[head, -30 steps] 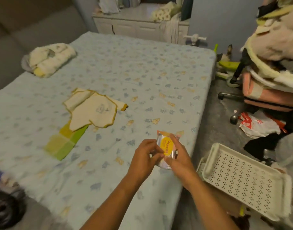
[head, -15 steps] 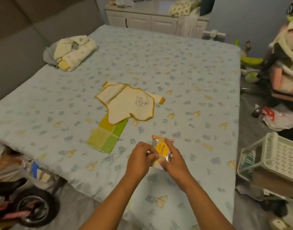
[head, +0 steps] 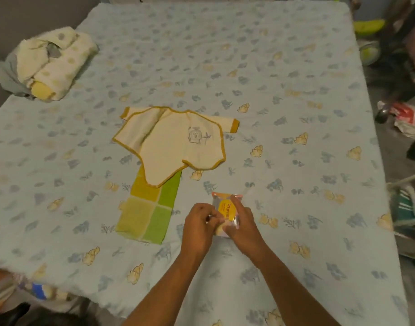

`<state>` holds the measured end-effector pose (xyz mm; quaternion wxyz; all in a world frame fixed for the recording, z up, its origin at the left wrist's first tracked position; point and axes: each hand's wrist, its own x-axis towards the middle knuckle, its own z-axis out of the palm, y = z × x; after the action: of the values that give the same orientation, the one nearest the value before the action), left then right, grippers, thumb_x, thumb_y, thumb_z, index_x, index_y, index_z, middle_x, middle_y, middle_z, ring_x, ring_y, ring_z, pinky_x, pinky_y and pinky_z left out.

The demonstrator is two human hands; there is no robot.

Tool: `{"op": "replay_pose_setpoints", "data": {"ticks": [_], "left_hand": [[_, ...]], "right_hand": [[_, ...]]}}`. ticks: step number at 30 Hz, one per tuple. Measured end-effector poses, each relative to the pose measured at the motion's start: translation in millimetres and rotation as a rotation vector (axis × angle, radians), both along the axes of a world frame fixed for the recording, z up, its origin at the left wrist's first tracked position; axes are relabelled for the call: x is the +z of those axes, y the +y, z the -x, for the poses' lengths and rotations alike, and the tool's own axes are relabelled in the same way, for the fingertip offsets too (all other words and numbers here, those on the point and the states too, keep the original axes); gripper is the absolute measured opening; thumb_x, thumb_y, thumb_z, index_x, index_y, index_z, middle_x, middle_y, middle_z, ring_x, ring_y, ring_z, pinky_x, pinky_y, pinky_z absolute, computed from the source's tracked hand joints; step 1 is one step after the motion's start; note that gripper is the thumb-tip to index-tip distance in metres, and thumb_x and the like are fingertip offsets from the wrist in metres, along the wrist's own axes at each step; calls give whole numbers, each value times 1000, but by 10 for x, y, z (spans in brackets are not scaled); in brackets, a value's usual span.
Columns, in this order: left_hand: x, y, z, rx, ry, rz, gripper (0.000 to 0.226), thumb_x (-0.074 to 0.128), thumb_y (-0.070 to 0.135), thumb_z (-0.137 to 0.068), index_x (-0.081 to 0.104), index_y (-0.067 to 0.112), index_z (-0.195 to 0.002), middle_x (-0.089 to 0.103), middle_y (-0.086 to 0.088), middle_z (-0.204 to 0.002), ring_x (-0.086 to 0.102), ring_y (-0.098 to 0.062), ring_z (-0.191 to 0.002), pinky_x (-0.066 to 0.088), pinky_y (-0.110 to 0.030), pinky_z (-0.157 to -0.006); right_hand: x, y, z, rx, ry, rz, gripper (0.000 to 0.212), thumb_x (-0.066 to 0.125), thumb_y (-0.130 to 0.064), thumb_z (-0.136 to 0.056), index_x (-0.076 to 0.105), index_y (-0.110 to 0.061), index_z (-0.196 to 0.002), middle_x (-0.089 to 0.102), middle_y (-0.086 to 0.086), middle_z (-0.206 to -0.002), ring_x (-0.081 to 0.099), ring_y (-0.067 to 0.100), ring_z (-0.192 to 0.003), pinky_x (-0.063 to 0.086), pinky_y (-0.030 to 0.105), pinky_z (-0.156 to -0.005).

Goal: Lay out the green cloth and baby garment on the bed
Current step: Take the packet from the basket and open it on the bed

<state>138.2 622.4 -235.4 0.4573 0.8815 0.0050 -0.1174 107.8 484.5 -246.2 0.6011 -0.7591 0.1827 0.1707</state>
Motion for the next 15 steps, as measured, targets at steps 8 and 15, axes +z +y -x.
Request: {"op": "replay_pose_setpoints", "data": {"ticks": [8, 15], "left_hand": [[-943, 397, -736, -39, -8, 51, 8, 71, 12, -78, 72, 20, -76, 59, 6, -97, 56, 4, -88, 43, -10, -75], [-1539, 450, -965, -114, 46, 22, 18, 76, 15, -74, 71, 30, -65, 59, 20, -68, 57, 0, -74, 44, -24, -67]], "right_hand": [[-945, 551, -629, -174, -110, 165, 74, 59, -7, -88, 26, -27, -151, 43, 3, -111, 45, 13, -104, 42, 26, -86], [-1640, 764, -738, -275, -38, 288, 73, 54, -17, -88, 25, -28, -153, 45, 9, -108, 44, 22, -99, 35, 30, -79]]}}
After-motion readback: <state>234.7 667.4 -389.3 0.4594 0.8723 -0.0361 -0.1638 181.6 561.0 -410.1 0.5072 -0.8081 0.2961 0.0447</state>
